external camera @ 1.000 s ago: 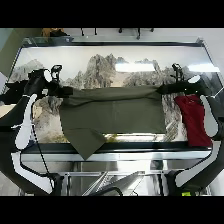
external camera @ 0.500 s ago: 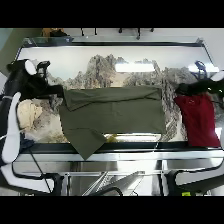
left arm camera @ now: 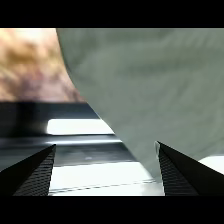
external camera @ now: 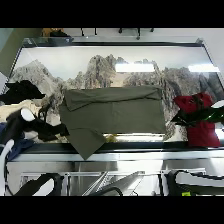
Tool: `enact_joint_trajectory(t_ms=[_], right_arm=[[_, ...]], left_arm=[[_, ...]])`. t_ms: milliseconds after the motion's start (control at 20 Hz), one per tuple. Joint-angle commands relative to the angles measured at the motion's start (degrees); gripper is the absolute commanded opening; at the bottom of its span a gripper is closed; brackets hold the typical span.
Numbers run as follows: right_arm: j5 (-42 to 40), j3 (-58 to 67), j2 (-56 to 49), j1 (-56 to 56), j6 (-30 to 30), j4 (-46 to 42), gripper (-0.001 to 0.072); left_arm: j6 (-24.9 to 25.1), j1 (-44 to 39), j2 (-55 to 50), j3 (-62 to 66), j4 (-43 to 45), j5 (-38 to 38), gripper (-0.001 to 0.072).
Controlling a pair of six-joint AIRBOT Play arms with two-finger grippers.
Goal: Fold the shirts.
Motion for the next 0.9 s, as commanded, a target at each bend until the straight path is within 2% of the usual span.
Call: enact_joint_trajectory(t_ms=[0,250,300,400,550,600,650,850], right_arm=[[-0.3,-3.2,0.5,-0.3,-3.0,4.3,0.0378],[-1.6,-3.2,0.5,-0.3,-4.6,6.3,0.0378],[-1.6,-3.2,0.4,-0.3,-4.6,6.4,0.0378],[-1.8,-3.2,0.4,-0.3,-4.6,6.4,0.0378],[-2.1,-3.2,0.2,-0.3,-4.8,6.4,0.0378],[-2.0,-3.2,-0.2,-0.3,-4.8,6.4,0.0378],[-1.9,-3.2,-0.7,-0.2,-4.8,6.4,0.0378],[-2.9,-4.2,-2.2,3.4,-5.7,6.2,0.0354]], left_arm=[[0.3,0.0,6.2,-11.0,-7.7,8.7,0.0694],[0.0,-3.8,7.8,-17.2,-10.9,16.3,0.0693],[0.0,-4.4,7.8,-16.9,-12.9,17.6,0.0637],[0.5,-5.9,7.5,-15.3,-14.9,20.3,0.0477],[0.8,-7.6,5.1,-11.8,-14.3,20.0,0.0440],[1.2,-7.6,4.1,-10.5,-13.8,19.3,0.0210],[2.5,-7.5,3.1,-9.1,-13.8,18.4,0.0017],[3.3,-7.5,-0.5,-5.5,-13.8,15.1,0.0017]])
